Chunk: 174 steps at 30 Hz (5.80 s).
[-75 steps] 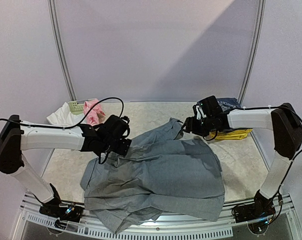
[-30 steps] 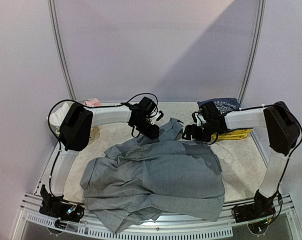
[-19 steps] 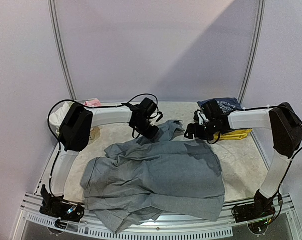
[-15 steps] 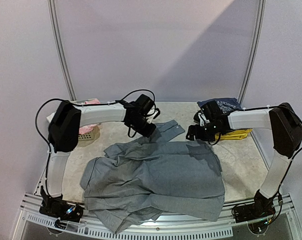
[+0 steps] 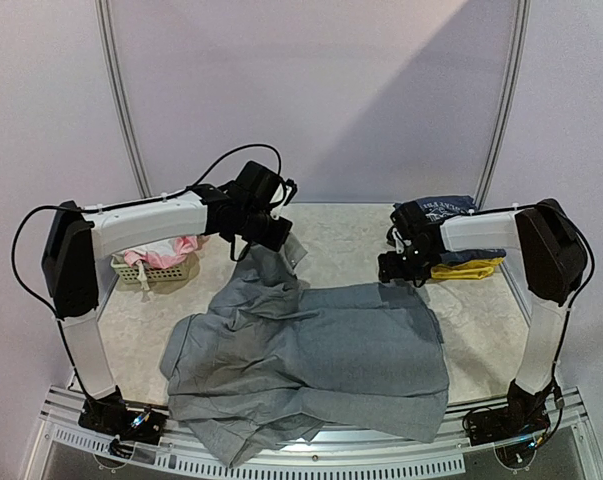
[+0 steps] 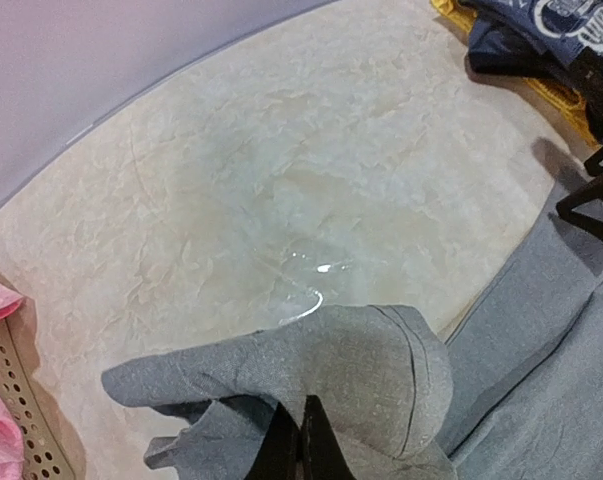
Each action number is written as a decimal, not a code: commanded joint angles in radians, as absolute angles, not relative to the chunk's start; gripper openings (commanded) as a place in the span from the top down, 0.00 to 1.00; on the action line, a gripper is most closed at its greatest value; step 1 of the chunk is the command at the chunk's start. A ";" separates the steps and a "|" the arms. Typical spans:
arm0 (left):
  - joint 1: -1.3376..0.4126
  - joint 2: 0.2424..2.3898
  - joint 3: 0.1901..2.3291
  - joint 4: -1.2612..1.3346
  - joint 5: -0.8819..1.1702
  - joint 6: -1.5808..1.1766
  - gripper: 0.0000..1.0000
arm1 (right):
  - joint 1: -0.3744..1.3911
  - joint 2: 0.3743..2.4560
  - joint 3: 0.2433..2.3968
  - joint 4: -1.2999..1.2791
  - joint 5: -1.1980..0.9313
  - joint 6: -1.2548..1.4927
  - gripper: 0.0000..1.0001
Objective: Fold and stack the mixed laundry pile
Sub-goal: Adjust the flattened shirt at the center of the board, then pick up the flattened shirt from the center of the board.
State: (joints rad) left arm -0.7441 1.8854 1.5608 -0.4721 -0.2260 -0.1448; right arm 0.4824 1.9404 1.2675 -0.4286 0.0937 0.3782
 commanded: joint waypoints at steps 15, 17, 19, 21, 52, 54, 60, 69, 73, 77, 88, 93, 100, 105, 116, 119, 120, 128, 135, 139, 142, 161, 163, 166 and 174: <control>-0.745 1.843 1.471 -0.448 -0.282 -0.153 1.00 | 0.468 2.047 1.296 -0.469 0.086 0.349 0.56; -0.743 1.838 1.465 -0.448 -0.289 -0.154 1.00 | 0.468 2.039 1.288 -0.461 0.077 0.348 0.67; -0.742 1.828 1.457 -0.445 -0.297 -0.155 1.00 | 0.468 2.032 1.285 -0.457 0.076 0.348 0.81; -0.741 1.813 1.442 -0.441 -0.304 -0.155 1.00 | 0.469 2.021 1.281 -0.454 0.071 0.349 0.92; -0.759 1.317 1.509 -0.457 -0.549 0.157 1.00 | 0.538 1.273 1.173 -0.345 0.151 0.330 1.00; -0.722 1.385 1.577 -0.440 -0.547 0.197 1.00 | 0.535 1.333 1.205 -0.318 0.181 0.329 1.00; -0.568 1.650 1.833 -0.349 -0.503 0.261 1.00 | 0.478 1.613 1.418 -0.299 0.280 0.326 1.00; -0.417 2.265 2.356 -0.383 -0.409 0.245 0.95 | 0.451 2.049 1.761 -0.415 0.383 0.361 0.96; -0.389 2.540 2.673 -0.548 -0.374 0.195 0.14 | 0.445 2.121 1.814 -0.421 0.301 0.376 0.58; -0.387 2.531 2.580 -0.519 -0.361 0.175 0.01 | 0.445 2.122 1.838 -0.417 0.217 0.372 0.41; -0.409 2.313 2.381 -0.567 -0.315 0.154 0.00 | 0.478 2.043 1.822 -0.411 0.052 0.342 0.28; -0.455 2.130 2.154 -0.604 -0.338 0.116 0.02 | 0.497 1.973 1.738 -0.415 0.039 0.327 0.23; -0.547 1.794 1.685 -0.552 -0.365 0.028 0.05 | 0.531 1.805 1.500 -0.338 0.038 0.322 0.13; -0.631 1.574 1.387 -0.500 -0.385 -0.058 0.06 | 0.569 1.705 1.361 -0.331 0.028 0.313 0.09; -0.797 1.319 0.970 -0.506 -0.372 -0.250 0.16 | 0.690 1.476 1.048 -0.252 0.041 0.306 0.01; -0.816 1.300 0.922 -0.517 -0.377 -0.282 0.17 | 0.750 1.439 0.968 -0.216 -0.006 0.299 0.01; -0.817 1.298 0.907 -0.508 -0.367 -0.289 0.17 | 0.768 1.426 0.948 -0.212 -0.035 0.291 0.01; -0.789 1.465 0.887 -0.370 -0.247 -0.272 0.20 | 0.977 1.419 0.914 -0.227 -0.192 0.197 0.01; -0.723 1.652 0.942 -0.249 -0.120 -0.247 0.24 | 1.100 1.515 0.945 -0.295 -0.257 0.238 0.11; -0.679 1.754 0.990 -0.198 -0.052 -0.238 0.26 | 1.160 1.545 0.972 -0.329 -0.269 0.253 0.15; -0.661 1.826 1.048 -0.195 -0.032 -0.225 0.26 | 1.213 1.583 0.965 -0.369 -0.204 0.223 0.17; -0.558 2.040 1.171 -0.190 0.035 -0.199 0.31 | 1.262 1.826 1.030 -0.191 -0.112 0.079 0.32; -0.558 2.041 1.169 -0.190 0.037 -0.196 0.31 | 1.262 1.854 1.056 -0.189 -0.086 0.076 0.32; -0.558 2.044 1.169 -0.189 0.043 -0.194 0.32 | 1.261 1.864 1.065 -0.162 -0.061 0.064 0.32; -0.557 2.050 1.161 -0.187 0.049 -0.192 0.34 | 1.262 1.835 1.061 -0.150 -0.007 0.032 0.30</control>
State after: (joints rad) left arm -0.5663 1.9991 1.1786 -0.1524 0.0128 -0.1944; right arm 1.2560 1.8523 1.0492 -0.1711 -0.0525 0.0597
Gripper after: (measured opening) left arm 0.663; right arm 0.702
